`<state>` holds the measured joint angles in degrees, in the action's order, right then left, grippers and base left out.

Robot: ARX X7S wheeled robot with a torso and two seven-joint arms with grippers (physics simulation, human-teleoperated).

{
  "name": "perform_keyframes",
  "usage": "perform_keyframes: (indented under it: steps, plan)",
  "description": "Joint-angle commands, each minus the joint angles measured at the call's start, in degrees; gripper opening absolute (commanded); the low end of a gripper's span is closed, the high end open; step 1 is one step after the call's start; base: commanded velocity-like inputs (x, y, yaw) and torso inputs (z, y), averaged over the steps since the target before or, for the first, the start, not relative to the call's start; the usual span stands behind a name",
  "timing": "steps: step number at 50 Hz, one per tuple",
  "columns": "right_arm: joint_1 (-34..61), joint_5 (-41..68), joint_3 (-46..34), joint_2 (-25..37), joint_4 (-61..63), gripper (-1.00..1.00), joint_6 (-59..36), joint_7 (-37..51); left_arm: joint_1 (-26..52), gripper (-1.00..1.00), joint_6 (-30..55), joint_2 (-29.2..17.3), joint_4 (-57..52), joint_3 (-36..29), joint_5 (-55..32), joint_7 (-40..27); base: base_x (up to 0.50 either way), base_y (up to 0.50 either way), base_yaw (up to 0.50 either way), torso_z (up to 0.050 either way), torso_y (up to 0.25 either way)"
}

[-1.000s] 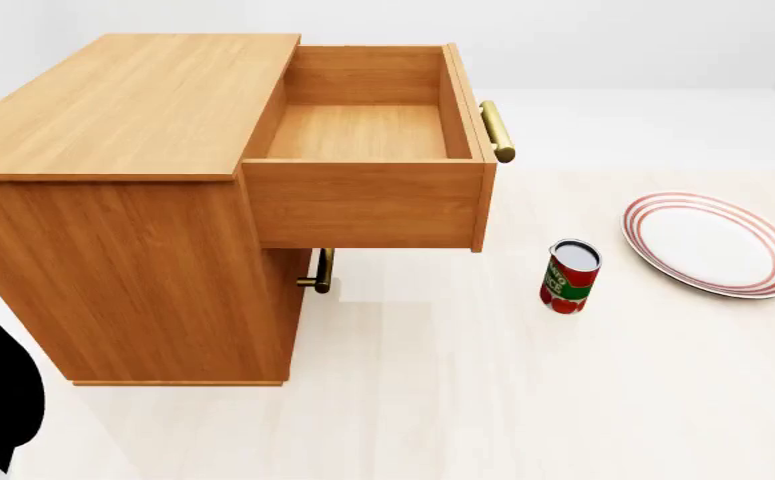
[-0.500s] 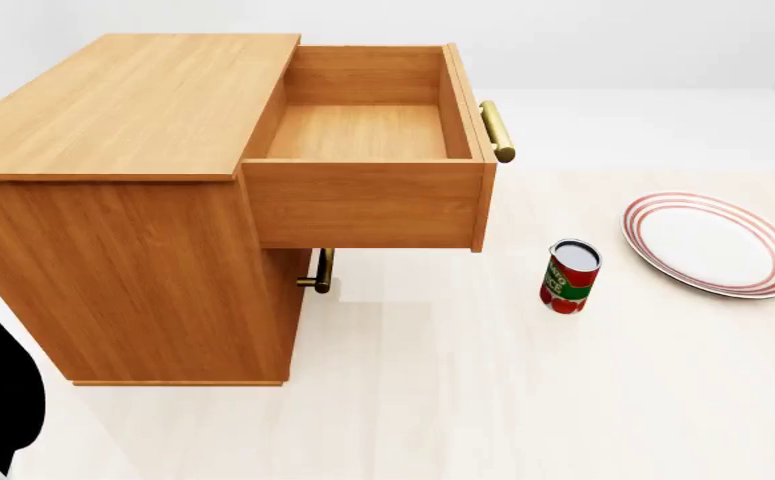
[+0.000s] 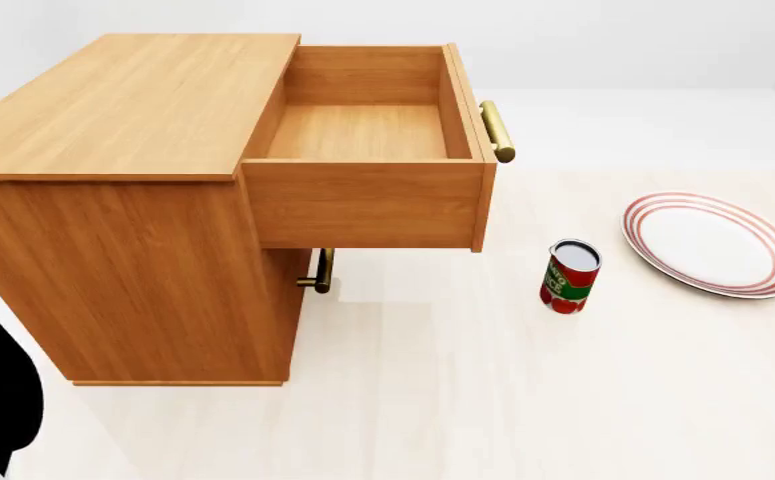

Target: Put the bowl in the top drawer of the cabinet.

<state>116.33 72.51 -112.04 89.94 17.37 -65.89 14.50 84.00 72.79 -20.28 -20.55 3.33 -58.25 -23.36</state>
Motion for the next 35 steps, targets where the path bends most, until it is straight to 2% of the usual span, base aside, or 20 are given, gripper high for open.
perform_keyframes:
  steps: [1,10,20,35]
  plan:
    - [-5.28,1.82,-4.28,0.05,-3.36,1.0,9.16,2.61,0.17,1.0,-0.06,-0.03,0.09,-0.41,-0.52,-0.6,0.0,0.0,0.0,0.0,0.0]
    - [-9.95,0.75,-8.46,-0.11,-5.53,1.0,16.93,5.97,-0.31,1.0,-0.99,0.02,0.39,-1.04,-0.25,-0.54,0.0,0.0,0.0,0.0,0.0]
    - [-13.91,2.34,-11.21,-3.38,-9.72,1.0,22.0,11.1,-0.54,1.0,-1.73,-0.16,0.72,-1.68,-0.11,-0.52,0.0,0.0,0.0,0.0,0.0]
    - [-23.01,6.87,-14.69,-10.71,-15.94,1.0,31.95,13.51,-0.86,1.0,-2.76,-0.53,1.19,-2.36,0.0,-0.41,0.0,0.0,0.0,0.0,0.0]
